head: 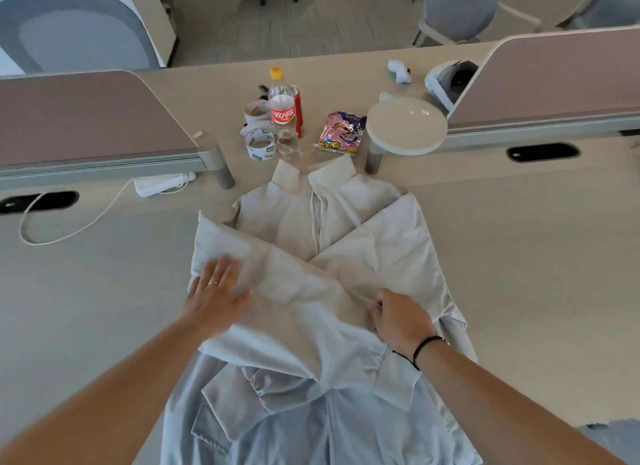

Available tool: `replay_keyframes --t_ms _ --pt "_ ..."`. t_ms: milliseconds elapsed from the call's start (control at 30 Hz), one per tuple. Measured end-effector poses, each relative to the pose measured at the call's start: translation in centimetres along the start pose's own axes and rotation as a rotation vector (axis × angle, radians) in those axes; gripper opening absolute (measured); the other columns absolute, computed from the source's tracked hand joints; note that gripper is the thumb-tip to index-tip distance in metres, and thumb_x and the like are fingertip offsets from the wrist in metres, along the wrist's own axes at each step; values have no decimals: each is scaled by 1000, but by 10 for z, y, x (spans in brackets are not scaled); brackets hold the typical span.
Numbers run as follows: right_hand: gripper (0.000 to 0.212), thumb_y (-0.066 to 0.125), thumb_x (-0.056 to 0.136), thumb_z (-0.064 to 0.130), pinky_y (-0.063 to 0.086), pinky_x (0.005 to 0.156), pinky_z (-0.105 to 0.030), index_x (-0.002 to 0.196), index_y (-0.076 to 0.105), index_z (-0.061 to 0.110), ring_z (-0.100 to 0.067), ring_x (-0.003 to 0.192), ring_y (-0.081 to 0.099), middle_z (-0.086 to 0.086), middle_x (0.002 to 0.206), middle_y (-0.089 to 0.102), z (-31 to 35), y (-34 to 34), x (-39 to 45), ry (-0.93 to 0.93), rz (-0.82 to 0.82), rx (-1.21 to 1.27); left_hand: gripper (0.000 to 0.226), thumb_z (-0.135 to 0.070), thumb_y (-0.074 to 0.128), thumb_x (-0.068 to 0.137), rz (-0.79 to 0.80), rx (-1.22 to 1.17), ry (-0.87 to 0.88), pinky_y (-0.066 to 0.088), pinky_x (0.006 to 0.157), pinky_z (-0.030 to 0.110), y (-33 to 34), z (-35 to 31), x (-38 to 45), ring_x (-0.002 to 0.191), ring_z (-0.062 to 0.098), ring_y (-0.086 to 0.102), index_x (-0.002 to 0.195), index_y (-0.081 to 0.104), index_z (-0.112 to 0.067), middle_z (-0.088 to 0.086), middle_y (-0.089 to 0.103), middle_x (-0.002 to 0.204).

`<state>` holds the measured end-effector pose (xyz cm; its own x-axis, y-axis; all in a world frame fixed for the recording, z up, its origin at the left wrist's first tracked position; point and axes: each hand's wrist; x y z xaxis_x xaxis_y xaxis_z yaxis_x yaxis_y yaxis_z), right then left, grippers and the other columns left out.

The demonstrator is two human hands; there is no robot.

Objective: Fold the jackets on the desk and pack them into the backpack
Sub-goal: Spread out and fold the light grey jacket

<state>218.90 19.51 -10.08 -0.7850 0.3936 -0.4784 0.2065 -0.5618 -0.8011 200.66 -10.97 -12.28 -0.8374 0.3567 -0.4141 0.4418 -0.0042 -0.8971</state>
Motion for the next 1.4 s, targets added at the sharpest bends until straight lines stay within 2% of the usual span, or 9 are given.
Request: replay_keyframes --t_ms 133,233,300,533,667,833,1033,1233,1400 --pt "44 34 100 54 47 98 -43 123 54 22 -27 117 55 -3 132 45 17 21 -15 -76 -300 -32 79 -70 28 96 58 -25 -82 1 125 48 12 25 34 153 23 -17 159 -6 -36 -8 -18 166" --pt "67 20 93 77 12 122 -57 149 32 40 -22 153 12 2 166 7 29 55 -33 -286 -158 -202 84 -77 20 92 -7 -41 -80 -3 125 48 29 35 38 152 23 -21 158 -12 -36 -4 -24 165" --pt "77 21 88 85 4 120 -64 154 24 46 -24 155 0 5 168 -6 20 74 -35 -299 -93 -282 86 -80 11 90 -107 -21 -54 -5 125 46 39 36 37 152 22 -22 158 -12 -34 1 -20 166" --pt "86 28 80 91 15 118 -65 154 26 48 -24 154 12 1 168 10 5 88 -19 -181 -51 -309 76 -71 8 96 -237 48 50 -9 124 43 47 36 42 153 16 -17 160 -4 -31 -1 -8 168" --pt "88 33 79 91 15 116 -68 154 29 46 -27 153 16 -2 167 14 9 87 -18 -176 -32 -318 60 -54 12 101 -190 -40 246 -2 124 55 38 6 34 153 20 -18 158 -1 -43 -13 -15 166" --pt "91 36 76 91 21 110 -72 152 38 41 -32 148 30 -8 165 22 11 87 -16 -174 -8 -350 79 -87 13 85 -46 58 430 -14 114 68 51 -51 4 151 35 -22 154 -3 -53 -10 -18 166" --pt "91 31 77 92 23 109 -73 151 39 40 -33 148 29 -10 165 23 17 93 -6 -162 -27 -384 88 -91 28 82 -50 166 424 11 112 75 66 -46 17 152 42 9 156 21 -45 -1 13 168" --pt "89 23 81 90 16 114 -71 155 26 41 -31 153 17 -7 168 11 31 87 25 -184 -97 -428 89 -93 12 80 -86 165 395 -2 113 74 50 -44 48 152 41 -8 156 -4 -50 -2 -8 168" --pt "89 8 80 90 -8 115 -68 157 0 46 -25 154 -11 -2 167 -14 51 77 48 -168 -139 -459 89 -91 7 80 -96 257 431 -4 113 73 37 -41 83 151 40 -19 152 -20 -48 2 -21 166"
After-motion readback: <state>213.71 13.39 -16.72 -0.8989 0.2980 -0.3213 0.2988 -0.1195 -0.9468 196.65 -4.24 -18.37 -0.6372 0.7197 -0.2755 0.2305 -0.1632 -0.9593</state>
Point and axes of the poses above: each hand's wrist, its own x-axis towards the middle knuckle, its own y-axis out of the palm, z = x × y
